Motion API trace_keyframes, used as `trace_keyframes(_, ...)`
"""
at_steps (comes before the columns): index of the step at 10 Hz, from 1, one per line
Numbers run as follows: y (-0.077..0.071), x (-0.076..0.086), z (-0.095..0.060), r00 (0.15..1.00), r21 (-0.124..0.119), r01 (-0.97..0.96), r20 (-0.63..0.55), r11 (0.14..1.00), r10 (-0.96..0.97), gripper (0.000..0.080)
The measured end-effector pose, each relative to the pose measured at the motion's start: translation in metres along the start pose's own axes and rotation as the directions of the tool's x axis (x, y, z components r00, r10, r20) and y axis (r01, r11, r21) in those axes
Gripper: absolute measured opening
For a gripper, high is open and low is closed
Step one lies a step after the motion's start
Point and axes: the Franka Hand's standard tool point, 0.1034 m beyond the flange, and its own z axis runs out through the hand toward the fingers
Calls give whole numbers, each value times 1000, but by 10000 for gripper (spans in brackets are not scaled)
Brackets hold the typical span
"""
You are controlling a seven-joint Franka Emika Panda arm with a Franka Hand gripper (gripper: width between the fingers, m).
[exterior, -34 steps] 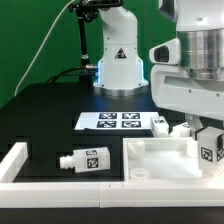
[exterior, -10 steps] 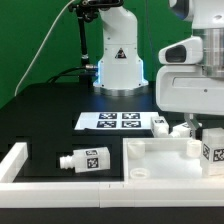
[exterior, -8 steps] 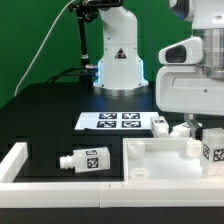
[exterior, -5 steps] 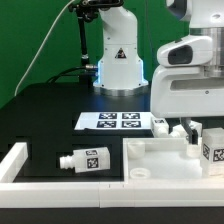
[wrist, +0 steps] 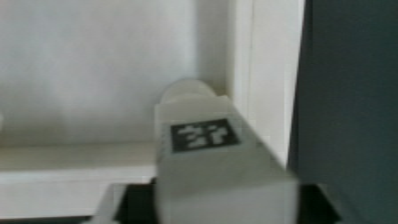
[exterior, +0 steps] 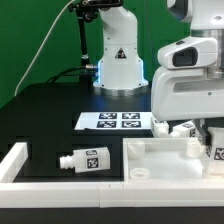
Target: Assemble one leg
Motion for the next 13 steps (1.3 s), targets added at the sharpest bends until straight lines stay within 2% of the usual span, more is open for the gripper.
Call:
trace_keyframes(2, 1, 1, 1, 968, 2, -249, -19, 968, 249, 295)
trace_keyframes(4, 5, 1, 2, 855, 15, -518, -28, 855, 519, 295)
trace_keyframes(6, 6, 0, 3, 681, 25, -732, -2, 681, 732, 293)
trace_keyframes(7, 6, 0, 3, 540, 30, -841, 25, 540, 841, 293)
trace_keyframes(9, 6, 0, 4, 335, 32, -942, 60, 333, 940, 294)
trace_keyframes(11, 6, 0, 4, 321, 32, -947, 62, 320, 945, 294)
trace_keyframes(12, 5, -1, 5, 336, 28, -942, 59, 335, 940, 378)
trace_keyframes(13, 3, -5, 7, 474, 10, -880, 41, 474, 880, 378)
